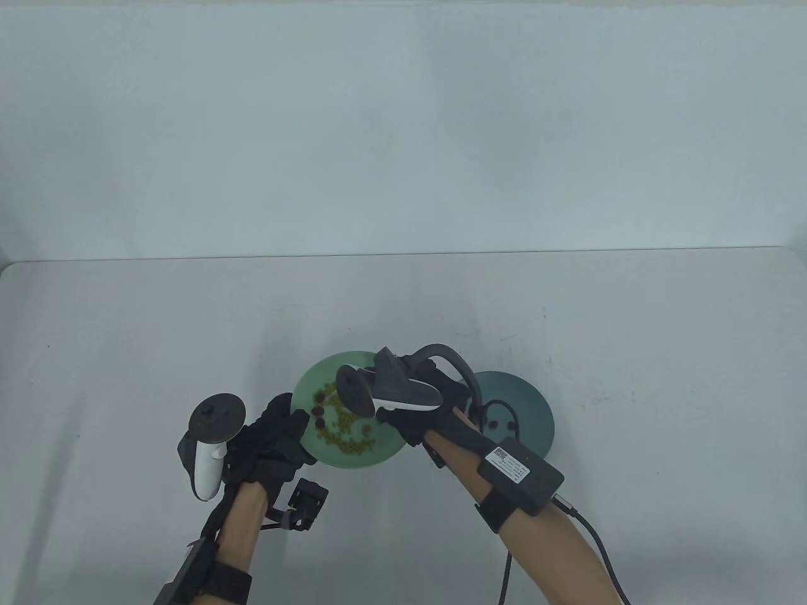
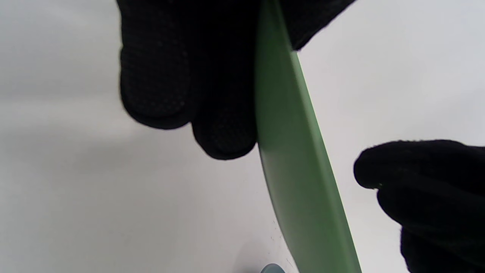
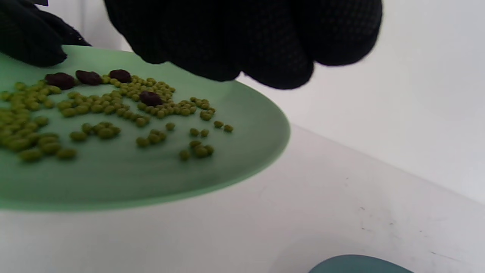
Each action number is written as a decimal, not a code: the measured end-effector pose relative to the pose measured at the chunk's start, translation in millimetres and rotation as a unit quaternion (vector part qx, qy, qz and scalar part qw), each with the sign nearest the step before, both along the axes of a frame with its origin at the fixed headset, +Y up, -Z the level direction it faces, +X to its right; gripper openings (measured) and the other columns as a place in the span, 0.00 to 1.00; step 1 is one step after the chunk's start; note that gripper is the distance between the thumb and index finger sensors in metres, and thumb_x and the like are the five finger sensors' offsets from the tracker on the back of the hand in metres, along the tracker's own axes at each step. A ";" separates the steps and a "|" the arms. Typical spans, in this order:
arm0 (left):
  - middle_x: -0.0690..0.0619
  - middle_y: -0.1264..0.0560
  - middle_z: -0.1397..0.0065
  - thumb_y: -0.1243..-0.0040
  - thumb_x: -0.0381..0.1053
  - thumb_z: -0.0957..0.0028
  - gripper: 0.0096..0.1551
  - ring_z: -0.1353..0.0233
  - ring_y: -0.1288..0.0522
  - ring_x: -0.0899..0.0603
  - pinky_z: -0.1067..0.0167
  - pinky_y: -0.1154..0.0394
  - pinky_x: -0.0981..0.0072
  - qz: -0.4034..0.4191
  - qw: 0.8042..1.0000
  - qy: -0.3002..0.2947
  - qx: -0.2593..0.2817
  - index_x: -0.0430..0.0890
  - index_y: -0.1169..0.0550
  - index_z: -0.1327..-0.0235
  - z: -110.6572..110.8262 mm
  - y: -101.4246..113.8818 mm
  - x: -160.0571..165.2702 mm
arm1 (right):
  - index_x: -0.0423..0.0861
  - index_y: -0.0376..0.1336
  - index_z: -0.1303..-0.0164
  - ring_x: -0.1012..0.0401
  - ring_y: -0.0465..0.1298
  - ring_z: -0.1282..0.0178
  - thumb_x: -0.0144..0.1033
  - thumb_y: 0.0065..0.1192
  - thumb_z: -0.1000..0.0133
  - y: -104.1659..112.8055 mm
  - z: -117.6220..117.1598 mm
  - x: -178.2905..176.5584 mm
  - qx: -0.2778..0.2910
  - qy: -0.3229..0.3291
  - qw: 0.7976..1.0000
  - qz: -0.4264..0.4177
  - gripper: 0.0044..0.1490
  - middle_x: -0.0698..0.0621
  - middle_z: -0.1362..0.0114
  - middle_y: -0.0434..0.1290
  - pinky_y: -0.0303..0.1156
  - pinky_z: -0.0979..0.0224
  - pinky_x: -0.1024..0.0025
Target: Pick cranberries with hand pinch into plate
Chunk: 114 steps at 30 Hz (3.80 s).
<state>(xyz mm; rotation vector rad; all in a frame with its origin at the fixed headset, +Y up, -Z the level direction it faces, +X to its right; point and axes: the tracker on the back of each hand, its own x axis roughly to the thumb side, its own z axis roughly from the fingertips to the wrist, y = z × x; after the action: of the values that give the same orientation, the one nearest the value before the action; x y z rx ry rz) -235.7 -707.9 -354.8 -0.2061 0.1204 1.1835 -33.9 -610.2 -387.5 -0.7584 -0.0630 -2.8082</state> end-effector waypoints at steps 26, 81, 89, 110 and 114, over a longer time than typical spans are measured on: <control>0.40 0.24 0.39 0.47 0.42 0.38 0.33 0.53 0.10 0.47 0.52 0.13 0.61 0.000 1.000 -0.004 0.000 0.30 0.40 0.24 -0.5 0.3 1.3 | 0.51 0.70 0.34 0.66 0.81 0.61 0.50 0.61 0.41 -1.1 0.7 -13.2 -0.022 0.016 0.999 -0.024 0.28 0.62 0.59 0.79 0.80 0.49 0.66; 0.39 0.24 0.39 0.47 0.42 0.38 0.33 0.53 0.10 0.46 0.52 0.13 0.60 0.006 1.000 -0.006 0.000 0.30 0.40 0.24 0.0 1.4 -0.8 | 0.46 0.71 0.38 0.67 0.81 0.62 0.51 0.63 0.43 -27.0 4.7 -29.4 -0.021 0.045 0.999 0.017 0.30 0.62 0.60 0.79 0.80 0.50 0.67; 0.40 0.24 0.39 0.47 0.42 0.38 0.33 0.53 0.10 0.47 0.52 0.13 0.60 0.010 1.000 -0.006 -0.003 0.30 0.40 0.24 -0.1 1.1 -1.1 | 0.47 0.71 0.38 0.67 0.81 0.62 0.52 0.63 0.43 -21.4 3.5 -25.0 -0.027 0.040 0.999 -0.001 0.29 0.62 0.60 0.79 0.80 0.50 0.67; 0.40 0.24 0.39 0.47 0.42 0.38 0.33 0.53 0.10 0.47 0.52 0.13 0.60 -0.004 1.000 -0.006 -0.002 0.30 0.40 0.24 0.6 -0.2 0.2 | 0.47 0.71 0.38 0.67 0.81 0.62 0.52 0.63 0.43 8.9 -1.5 93.2 0.011 -0.079 0.996 -0.031 0.29 0.62 0.60 0.79 0.80 0.50 0.67; 0.40 0.24 0.39 0.47 0.42 0.38 0.33 0.53 0.10 0.47 0.52 0.13 0.60 -0.004 1.000 -0.006 -0.001 0.30 0.40 0.24 0.5 -0.3 0.2 | 0.47 0.71 0.38 0.67 0.81 0.62 0.51 0.63 0.43 -13.4 -4.5 119.7 -0.010 -0.114 0.993 -0.028 0.29 0.62 0.60 0.79 0.80 0.50 0.67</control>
<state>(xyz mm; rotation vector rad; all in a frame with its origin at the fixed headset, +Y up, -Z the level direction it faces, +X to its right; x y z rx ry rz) -235.5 -708.2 -354.3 -0.2155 0.1118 1.1742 85.8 -623.5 -392.0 -0.4475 -0.1090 -2.9387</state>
